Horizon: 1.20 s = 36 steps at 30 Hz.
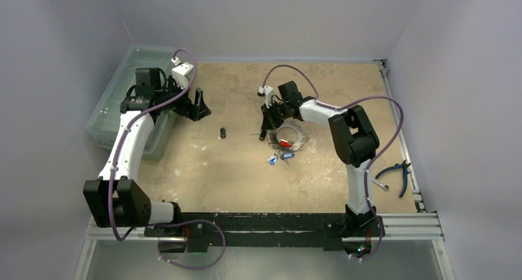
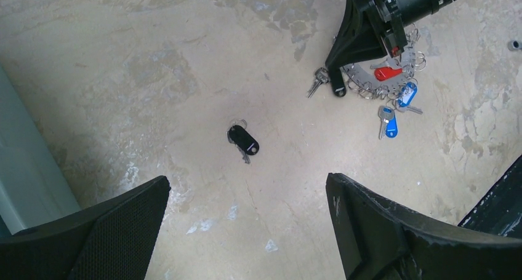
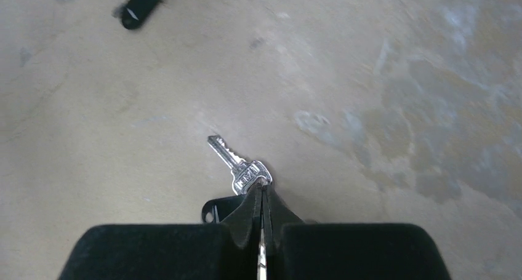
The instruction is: Remove the keys from the keyring
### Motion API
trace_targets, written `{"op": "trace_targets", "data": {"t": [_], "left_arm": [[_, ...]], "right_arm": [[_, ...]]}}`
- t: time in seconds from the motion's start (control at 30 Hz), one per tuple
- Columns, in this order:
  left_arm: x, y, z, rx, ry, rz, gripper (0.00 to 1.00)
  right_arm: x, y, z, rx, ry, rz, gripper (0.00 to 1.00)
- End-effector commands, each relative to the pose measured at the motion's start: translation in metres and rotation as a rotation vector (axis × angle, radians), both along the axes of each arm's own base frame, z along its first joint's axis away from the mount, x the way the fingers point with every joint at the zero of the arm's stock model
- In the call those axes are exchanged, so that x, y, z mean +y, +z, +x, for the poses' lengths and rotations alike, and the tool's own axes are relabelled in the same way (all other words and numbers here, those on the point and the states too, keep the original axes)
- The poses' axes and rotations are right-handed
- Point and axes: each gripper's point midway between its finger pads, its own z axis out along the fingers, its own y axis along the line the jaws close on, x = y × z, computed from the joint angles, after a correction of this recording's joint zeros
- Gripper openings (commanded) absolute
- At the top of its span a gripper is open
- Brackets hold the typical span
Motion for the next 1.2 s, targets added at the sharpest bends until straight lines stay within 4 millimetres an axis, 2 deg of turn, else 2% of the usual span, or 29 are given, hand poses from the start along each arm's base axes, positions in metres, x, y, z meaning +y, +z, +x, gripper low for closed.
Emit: {"op": "trace_targets", "data": {"t": [0.0,0.1,0.23,0.43,0.53,0.57,0.77,0.83,0.9,1.0,1.07,1.17], "left_arm": [[-0.005,0.005,0.006,-0.029,-0.019,-0.030,0.99],[-0.005,0.007,0.007,-0.035,-0.015,-0.033,0.99],[-0.004,0.004,0.006,-0.027,-0.014,-0.024,0.99],[-0.003,0.003,0.006,-0.028,-0.011,-0.020,0.99],[-0.004,0.002,0.008,-0.026,-0.005,-0.030,0.99],[-0.005,0.002,0.009,-0.027,-0.006,-0.034,0.99],[-0.004,0.001,0.013,-0.028,0.010,-0.038,0.99],[-0.004,0.002,0.013,-0.032,0.011,-0.040,0.99],[-0.006,0.003,0.015,-0.028,0.016,-0.058,0.98],[-0.001,-0.001,0.022,-0.032,0.050,-0.043,0.99],[0.010,-0.008,0.034,-0.028,0.105,0.003,0.99],[0.024,-0.010,0.054,0.002,0.184,0.047,0.98]], "right_arm": [[0.061,0.050,-0.010,-0.086,0.114,0.112,0.00],[0.092,0.054,-0.017,-0.090,0.140,0.158,0.00],[0.109,0.040,-0.013,-0.072,0.131,0.164,0.00],[0.111,0.036,-0.007,-0.088,0.109,0.167,0.00],[0.105,0.036,0.001,-0.109,0.061,0.152,0.00],[0.103,0.036,0.003,-0.112,0.050,0.146,0.05],[0.097,0.047,0.018,-0.155,0.008,0.139,0.08],[0.098,0.056,0.024,-0.165,0.015,0.156,0.19],[0.099,0.067,0.019,-0.162,0.047,0.172,0.28],[0.097,0.098,0.008,-0.181,0.089,0.230,0.40],[0.087,0.123,0.007,-0.211,0.100,0.254,0.48],[0.056,0.159,0.011,-0.261,0.080,0.268,0.59]]}}
